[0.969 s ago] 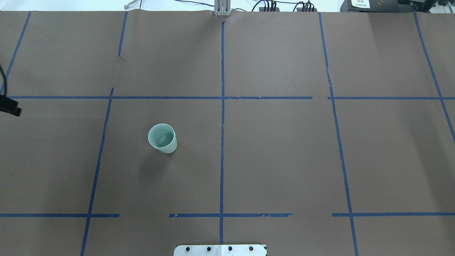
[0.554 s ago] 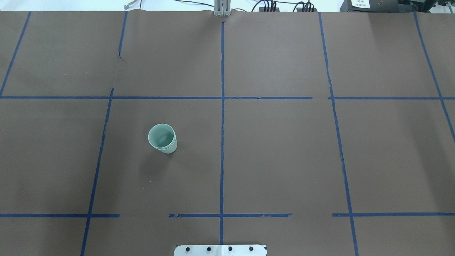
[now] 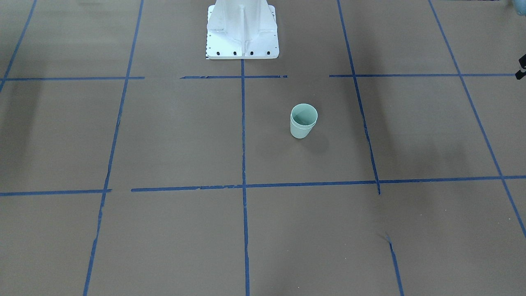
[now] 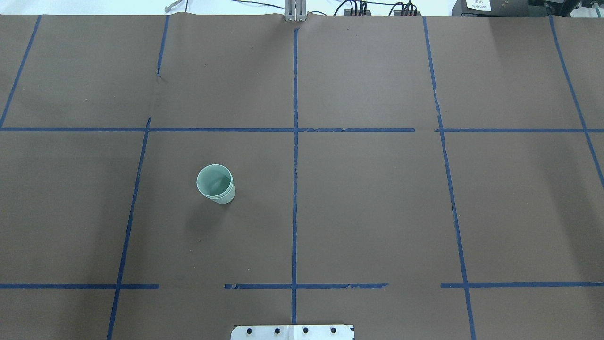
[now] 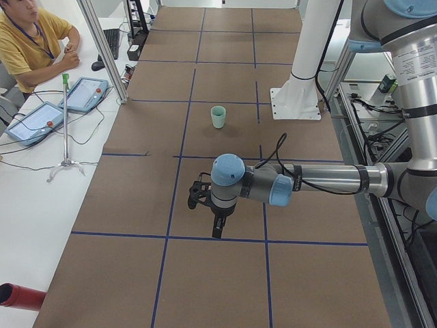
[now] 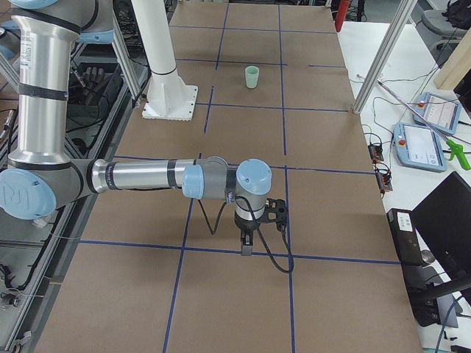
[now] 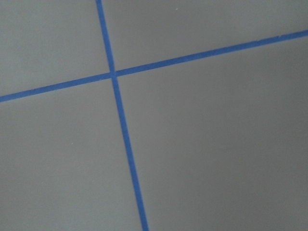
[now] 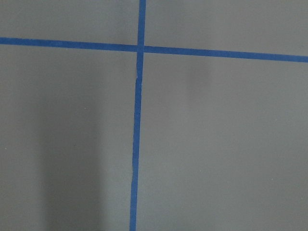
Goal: Stack cups
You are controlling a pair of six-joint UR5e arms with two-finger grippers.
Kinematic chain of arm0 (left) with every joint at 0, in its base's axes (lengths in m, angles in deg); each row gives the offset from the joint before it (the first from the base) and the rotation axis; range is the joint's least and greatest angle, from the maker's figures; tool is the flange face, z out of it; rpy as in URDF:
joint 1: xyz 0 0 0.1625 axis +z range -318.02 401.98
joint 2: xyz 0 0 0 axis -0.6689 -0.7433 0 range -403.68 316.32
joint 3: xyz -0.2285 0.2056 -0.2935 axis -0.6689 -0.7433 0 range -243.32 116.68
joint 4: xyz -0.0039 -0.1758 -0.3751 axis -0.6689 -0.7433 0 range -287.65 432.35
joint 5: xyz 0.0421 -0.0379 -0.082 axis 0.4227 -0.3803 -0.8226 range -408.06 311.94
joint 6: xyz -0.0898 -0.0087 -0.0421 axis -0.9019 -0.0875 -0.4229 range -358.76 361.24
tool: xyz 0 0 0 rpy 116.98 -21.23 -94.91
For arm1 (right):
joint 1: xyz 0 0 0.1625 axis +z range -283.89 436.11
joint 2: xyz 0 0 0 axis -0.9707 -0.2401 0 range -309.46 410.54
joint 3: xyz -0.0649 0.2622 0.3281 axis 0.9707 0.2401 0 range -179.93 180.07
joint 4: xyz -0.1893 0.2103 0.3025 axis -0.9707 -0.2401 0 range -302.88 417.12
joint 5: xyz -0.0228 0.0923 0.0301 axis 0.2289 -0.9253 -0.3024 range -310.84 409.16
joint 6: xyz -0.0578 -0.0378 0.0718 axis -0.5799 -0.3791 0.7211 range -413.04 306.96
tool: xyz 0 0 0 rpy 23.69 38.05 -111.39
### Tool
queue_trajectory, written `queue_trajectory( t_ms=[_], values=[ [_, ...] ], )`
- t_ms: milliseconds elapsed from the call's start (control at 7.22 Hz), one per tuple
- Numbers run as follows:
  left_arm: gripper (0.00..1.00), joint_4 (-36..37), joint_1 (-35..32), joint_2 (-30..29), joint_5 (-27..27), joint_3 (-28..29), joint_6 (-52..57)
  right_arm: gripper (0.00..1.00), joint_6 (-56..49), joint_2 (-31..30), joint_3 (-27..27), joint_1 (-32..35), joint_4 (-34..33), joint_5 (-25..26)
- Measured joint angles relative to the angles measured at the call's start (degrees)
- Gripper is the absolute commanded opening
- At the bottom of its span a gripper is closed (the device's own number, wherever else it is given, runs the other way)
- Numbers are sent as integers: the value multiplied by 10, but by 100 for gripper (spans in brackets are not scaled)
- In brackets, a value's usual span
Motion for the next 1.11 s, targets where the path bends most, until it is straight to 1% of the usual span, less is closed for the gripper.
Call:
queue_trajectory(
  t_ms=[277,1108],
  values=[
    [100,-4,-1,-9,2,26,1,100,0,0,0,0,0,0],
    [100,-6,-2,-13,0,18,4,100,0,0,0,0,0,0]
  ],
)
